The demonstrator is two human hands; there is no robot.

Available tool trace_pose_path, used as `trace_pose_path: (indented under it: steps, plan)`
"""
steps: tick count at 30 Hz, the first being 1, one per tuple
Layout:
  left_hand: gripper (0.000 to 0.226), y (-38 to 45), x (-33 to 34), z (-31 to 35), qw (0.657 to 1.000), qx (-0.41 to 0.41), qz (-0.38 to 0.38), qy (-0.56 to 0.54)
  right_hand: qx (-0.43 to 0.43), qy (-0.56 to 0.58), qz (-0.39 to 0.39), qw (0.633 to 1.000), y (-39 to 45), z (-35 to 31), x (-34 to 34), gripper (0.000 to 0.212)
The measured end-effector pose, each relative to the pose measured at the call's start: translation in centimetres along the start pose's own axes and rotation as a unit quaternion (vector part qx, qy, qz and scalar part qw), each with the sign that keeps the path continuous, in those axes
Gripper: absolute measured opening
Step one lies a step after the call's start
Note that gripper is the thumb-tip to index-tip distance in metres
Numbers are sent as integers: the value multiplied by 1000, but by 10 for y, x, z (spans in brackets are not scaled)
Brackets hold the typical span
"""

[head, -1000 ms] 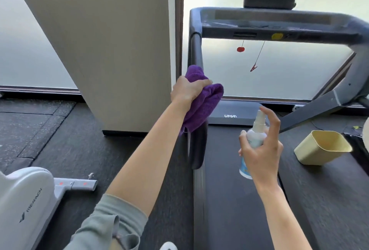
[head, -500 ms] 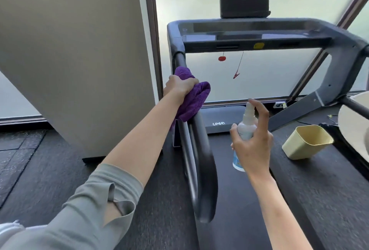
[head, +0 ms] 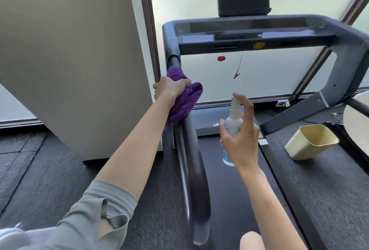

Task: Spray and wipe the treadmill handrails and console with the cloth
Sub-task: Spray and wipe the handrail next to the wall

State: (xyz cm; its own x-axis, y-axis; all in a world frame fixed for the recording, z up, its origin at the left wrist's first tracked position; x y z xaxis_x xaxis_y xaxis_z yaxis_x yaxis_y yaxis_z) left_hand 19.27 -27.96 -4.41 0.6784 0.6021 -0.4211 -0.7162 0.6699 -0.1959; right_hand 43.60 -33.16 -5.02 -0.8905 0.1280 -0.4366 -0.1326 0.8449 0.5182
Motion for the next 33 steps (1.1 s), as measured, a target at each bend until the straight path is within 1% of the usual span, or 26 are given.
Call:
trace_pose_path:
  steps: [4, 8, 10, 13, 15, 18, 20, 24, 27, 29, 33]
  plan:
    - [88, 4, -1, -1, 1000, -5, 8, 16, -20, 22, -22, 999, 12, 12, 5, 67]
    - [90, -3, -4, -4, 1000, -9, 23, 18, -41, 37, -79, 995, 36, 28, 11, 68]
    - [90, -13, -6, -3, 998, -22, 45, 37, -46, 50, -118, 991, 51, 32, 9, 67]
    - [91, -32, -5, 8, 987, -37, 96, 125, -57, 72, -185, 978, 77, 21, -6, 67]
    - [87, -42, -1, 18, 974, -37, 135, 177, -72, 75, -218, 970, 98, 15, -16, 67]
    - [76, -52, 9, 31, 949, -30, 194, 248, -76, 66, -237, 966, 130, 13, -24, 68]
    - [70, -57, 16, 36, 936, -38, 211, 278, -74, 68, -260, 960, 143, 12, -25, 68]
    - [69, -52, 18, 39, 927, -74, 223, 292, -77, 84, -306, 945, 168, 9, -12, 67]
    - [70, -39, 19, 38, 920, -91, 241, 295, -99, 89, -333, 933, 188, 9, 7, 67]
    - [71, -24, 21, 44, 914, -93, 248, 307, -106, 93, -355, 924, 203, 11, 22, 68]
    - [74, 18, 27, 61, 912, -81, 231, 330, -119, 77, -384, 913, 239, 18, 51, 69]
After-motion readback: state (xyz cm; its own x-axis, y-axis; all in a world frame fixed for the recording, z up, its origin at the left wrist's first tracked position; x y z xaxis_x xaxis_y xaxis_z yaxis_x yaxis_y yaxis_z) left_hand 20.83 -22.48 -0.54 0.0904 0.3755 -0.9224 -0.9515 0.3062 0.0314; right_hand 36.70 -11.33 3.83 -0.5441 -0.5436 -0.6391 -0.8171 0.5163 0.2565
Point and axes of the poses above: each hand's wrist, its own y-axis towards the middle knuckle, its own x-axis out of the palm, z = x × y, the point moved 5 cm from there along y, towards the middle knuckle, and after that the axes turned 10 degrees about -y, right-handed, at the moved point
